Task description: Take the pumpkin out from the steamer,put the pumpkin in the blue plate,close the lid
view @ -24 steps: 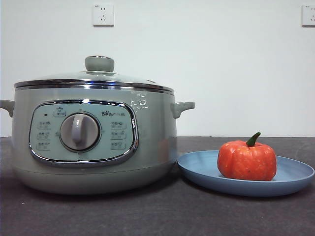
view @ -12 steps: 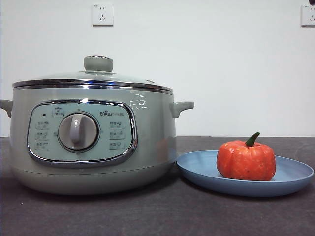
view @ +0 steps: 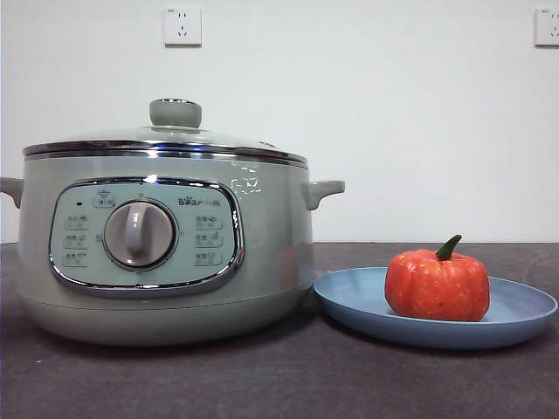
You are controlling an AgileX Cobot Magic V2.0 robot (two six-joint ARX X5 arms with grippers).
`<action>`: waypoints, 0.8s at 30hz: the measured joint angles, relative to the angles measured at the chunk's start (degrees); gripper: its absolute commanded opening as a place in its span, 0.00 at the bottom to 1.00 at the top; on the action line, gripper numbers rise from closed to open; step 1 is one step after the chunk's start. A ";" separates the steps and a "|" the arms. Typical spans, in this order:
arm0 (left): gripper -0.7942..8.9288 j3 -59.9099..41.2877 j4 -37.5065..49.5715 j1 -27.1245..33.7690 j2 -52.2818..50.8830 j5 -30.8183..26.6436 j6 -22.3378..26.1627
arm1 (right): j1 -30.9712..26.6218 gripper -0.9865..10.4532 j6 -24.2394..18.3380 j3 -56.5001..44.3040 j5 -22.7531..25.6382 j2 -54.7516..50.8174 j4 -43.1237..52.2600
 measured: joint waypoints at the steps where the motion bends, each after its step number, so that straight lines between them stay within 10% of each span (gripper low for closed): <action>1: 0.08 -0.48 1.16 2.45 -1.84 0.44 0.39 | 0.00 0.09 0.00 0.00 0.00 0.00 -0.61; 12: 0.08 -19.87 13.51 25.46 -13.27 4.35 1.64 | 0.00 0.09 0.02 0.00 -0.02 0.00 -5.46; 24: 0.08 -32.15 18.43 27.71 -13.62 4.63 -3.89 | 0.00 0.09 0.02 0.00 0.00 0.00 -5.51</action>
